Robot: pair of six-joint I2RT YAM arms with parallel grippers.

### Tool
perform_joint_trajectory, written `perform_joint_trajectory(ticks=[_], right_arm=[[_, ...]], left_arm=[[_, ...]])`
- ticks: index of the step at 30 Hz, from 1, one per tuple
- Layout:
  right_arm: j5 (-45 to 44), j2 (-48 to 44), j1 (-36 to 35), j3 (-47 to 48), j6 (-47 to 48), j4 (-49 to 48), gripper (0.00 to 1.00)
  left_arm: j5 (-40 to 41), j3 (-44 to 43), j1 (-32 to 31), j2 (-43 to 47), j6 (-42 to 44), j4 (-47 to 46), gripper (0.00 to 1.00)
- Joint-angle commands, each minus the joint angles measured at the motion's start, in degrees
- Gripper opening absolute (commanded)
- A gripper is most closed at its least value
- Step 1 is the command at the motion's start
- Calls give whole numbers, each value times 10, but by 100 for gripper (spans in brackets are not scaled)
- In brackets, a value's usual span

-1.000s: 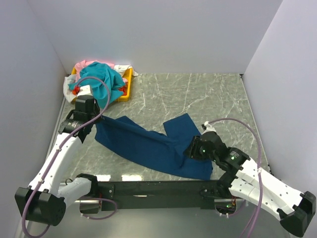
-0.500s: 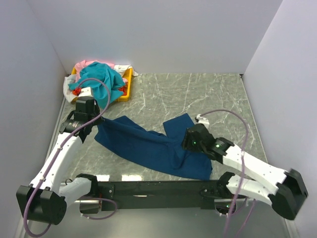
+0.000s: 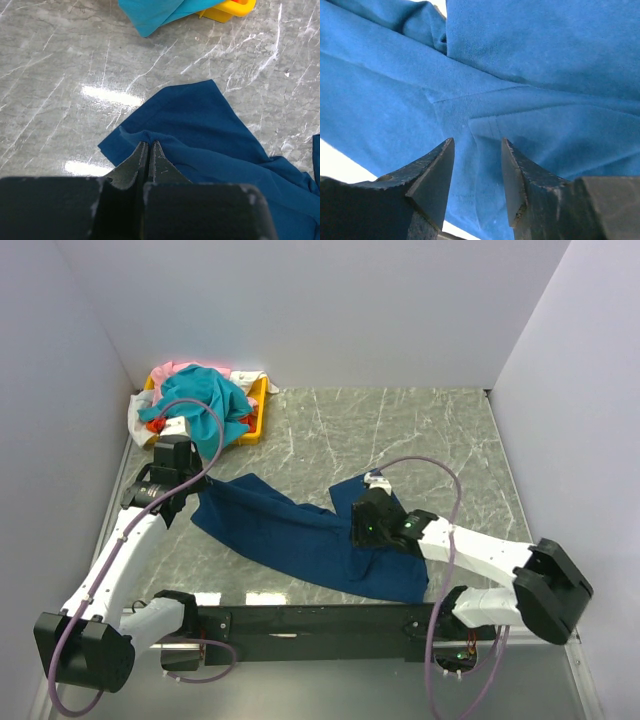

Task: Fold and stack the t-shirts
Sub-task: Flatten the tshirt out

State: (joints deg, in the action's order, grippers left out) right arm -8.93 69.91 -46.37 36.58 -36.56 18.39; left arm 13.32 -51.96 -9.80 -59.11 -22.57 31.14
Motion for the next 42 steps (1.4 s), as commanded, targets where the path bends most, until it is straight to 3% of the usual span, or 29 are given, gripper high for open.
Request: perform_joint_trajectory(ticks=[1,7,17,27,34,37,42], right_arm=[[-9,44,-12,42,16,-20,50],[-44,108,-25,67,9,2,52],[-75,128,-26,67,-17,1,48],[-73,144,-24,65,-24,-5,25],[-95,78,-25,66,-30,32,17],[-106,37,-25,59,-34,45,0],[-119,-26,-19,51,-43,66,0]], left_arm=[[-8,0,4,0,9,-17,0],[-8,2,4,-1,9,-17,0],[-10,2,4,-3,10,-17,0],[-9,4,4,-4,11,-16,1],[-10,2,6,-6,12,-16,0],[-13,3,8,-5,13,-17,0],[-20,5,10,-1,13,-21,0]])
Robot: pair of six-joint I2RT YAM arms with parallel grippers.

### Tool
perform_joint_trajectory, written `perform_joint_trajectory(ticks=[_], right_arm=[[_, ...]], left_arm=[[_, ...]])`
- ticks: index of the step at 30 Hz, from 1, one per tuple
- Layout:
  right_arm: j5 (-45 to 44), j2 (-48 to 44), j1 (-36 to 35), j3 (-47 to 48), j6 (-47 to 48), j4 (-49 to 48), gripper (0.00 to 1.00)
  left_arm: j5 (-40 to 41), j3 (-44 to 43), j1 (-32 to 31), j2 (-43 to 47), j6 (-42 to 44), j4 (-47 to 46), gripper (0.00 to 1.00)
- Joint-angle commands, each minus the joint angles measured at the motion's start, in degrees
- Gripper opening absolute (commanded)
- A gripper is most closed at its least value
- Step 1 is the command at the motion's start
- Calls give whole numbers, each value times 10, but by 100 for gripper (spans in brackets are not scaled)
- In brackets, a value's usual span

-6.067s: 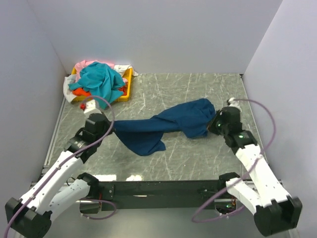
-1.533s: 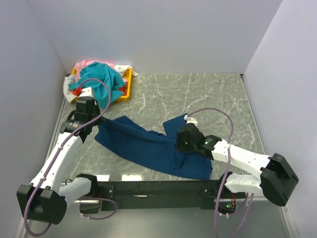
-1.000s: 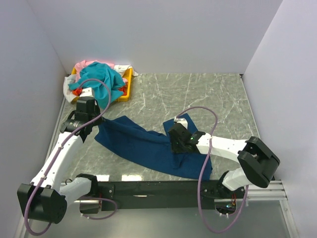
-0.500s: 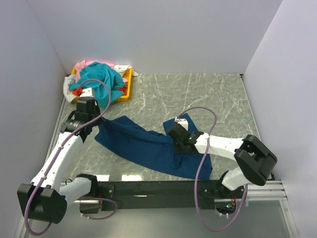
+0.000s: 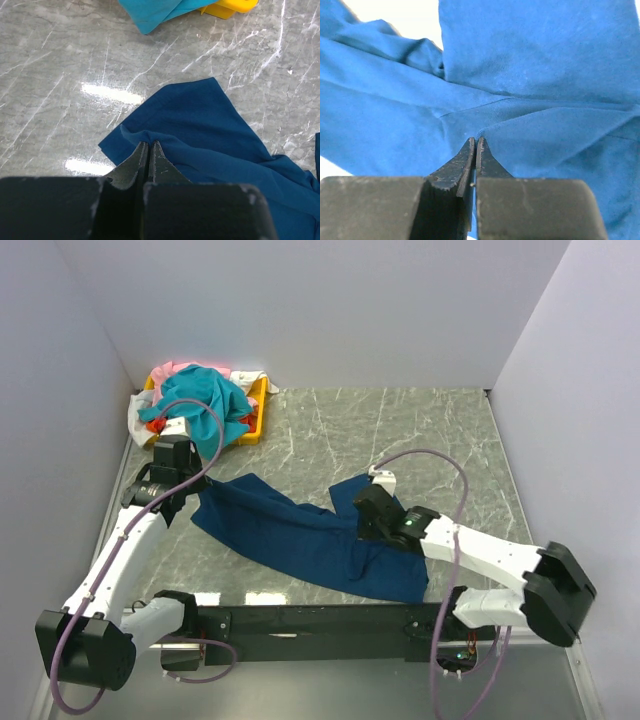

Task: Fold and stack the t-shirts
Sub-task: Flatten the tshirt out

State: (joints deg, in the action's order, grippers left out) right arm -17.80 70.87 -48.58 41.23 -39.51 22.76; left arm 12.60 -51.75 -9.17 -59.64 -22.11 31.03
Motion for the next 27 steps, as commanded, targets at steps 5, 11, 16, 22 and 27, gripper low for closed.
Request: perform_joint_trajectory(ticks=[5,11,16,22,27], right_arm=[[-57,-124,16,18,-18,74,0],[-100,-218,55,86,8,148,0],[-95,-263,122,157,59,174,0],[-84,-271,166,262,111,171,0],[-72,-272,166,381,135,179,0]], left_arm=[[-21,4,4,4,8,-23,0],[-41,-3,5,7,3,-28,0],[-22,-21,5,40,-11,-38,0],[-49,-77,5,89,-43,-43,0],[-78,-143,5,111,-60,-16,0]])
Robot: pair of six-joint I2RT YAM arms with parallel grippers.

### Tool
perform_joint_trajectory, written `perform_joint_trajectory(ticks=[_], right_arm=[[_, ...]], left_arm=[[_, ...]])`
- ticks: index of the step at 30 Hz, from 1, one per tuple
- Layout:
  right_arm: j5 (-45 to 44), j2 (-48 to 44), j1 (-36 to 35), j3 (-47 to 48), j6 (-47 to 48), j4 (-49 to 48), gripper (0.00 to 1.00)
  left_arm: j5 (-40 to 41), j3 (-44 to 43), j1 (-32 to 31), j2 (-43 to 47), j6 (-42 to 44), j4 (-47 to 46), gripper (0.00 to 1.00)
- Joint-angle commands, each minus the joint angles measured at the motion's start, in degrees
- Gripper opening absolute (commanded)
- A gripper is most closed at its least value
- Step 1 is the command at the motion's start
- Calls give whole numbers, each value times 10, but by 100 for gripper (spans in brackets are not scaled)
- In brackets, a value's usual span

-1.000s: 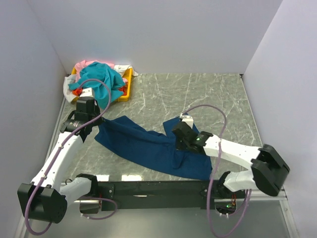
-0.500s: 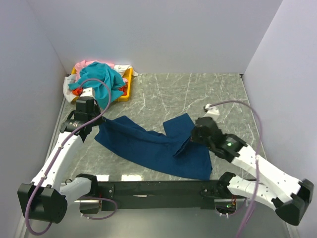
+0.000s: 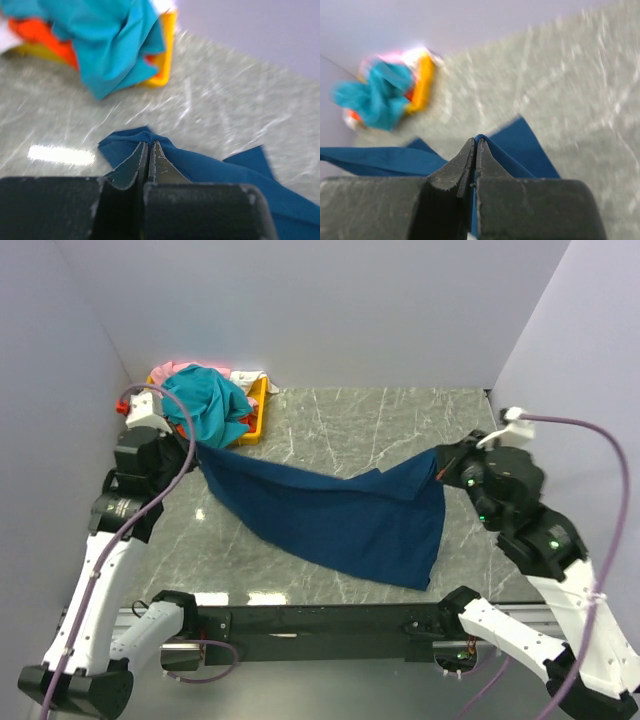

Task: Fold and stack the t-shirts
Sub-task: Flatten the tshirt out

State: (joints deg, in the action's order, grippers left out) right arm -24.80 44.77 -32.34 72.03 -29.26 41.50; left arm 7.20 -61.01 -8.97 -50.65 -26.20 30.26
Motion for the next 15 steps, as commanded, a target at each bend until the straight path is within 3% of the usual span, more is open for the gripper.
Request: perform_joint_trajectory(ticks=[1,7,15], right_arm=[[2,-14,3,88,35,-9,0],[119,-63,3,195,90,-31,0],[156,-15,3,426,134,12,0]], left_arm=[[-25,-71,3,27,-22,-3,0],[-18,-151,2,113,-2,28,0],[22,-296,3,186,11,98,1]])
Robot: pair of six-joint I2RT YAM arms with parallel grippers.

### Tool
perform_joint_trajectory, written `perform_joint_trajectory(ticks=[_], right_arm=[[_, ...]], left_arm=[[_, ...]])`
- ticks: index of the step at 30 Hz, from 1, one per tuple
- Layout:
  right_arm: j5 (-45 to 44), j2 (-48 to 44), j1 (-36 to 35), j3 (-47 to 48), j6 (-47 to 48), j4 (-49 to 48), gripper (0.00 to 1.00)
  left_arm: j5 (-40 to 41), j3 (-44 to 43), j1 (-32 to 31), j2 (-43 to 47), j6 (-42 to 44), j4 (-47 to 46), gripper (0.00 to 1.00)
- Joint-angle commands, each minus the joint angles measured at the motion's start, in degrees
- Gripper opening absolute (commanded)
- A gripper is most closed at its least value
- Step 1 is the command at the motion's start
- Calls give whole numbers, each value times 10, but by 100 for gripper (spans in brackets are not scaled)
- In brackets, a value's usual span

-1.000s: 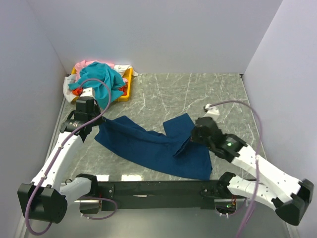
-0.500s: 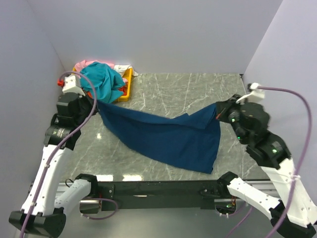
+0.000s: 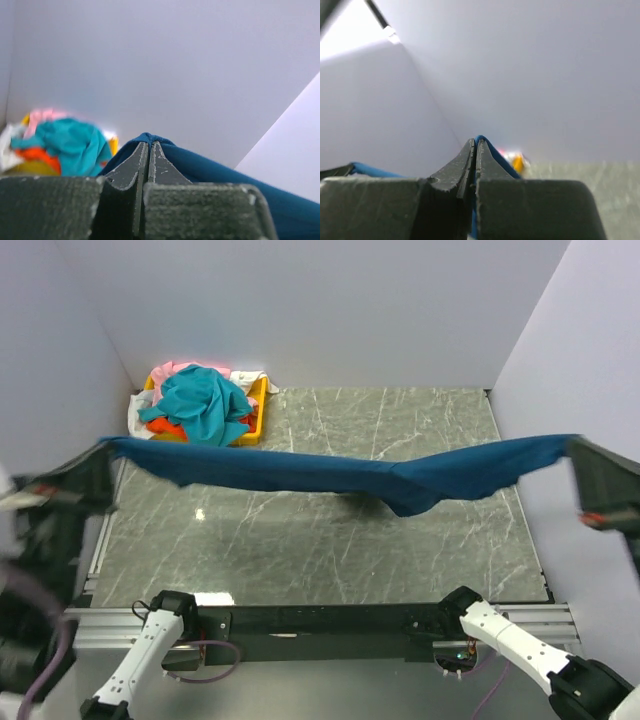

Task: Fold and stack the t-shirts
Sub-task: Flatten the tshirt out

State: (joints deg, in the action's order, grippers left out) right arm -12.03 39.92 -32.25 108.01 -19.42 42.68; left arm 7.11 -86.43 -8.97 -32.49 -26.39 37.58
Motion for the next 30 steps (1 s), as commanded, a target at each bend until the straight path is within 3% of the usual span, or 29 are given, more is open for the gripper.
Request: perform_joint_trajectory(ticks=[1,6,10,17,22,30], right_arm=[[32,43,3,88,39,4,0],[32,85,3,157,58,-14,0],[11,133,3,154,97,-15,0],[-96,200,6,0,132,-76,0],[-111,225,11,-19,140,-83,0],[-43,198,12,29,150,-59,0]], left_arm=[[21,-70,3,3,11,37,0],[-10,-94,3,-12,2,21,1],[-48,-36,3,-44,-8,-11,1],[-43,114,3,-129,11,-76,0],[-17,179,3,-158,27,-93,0],[-18,138,3,-99,6,-77,0]])
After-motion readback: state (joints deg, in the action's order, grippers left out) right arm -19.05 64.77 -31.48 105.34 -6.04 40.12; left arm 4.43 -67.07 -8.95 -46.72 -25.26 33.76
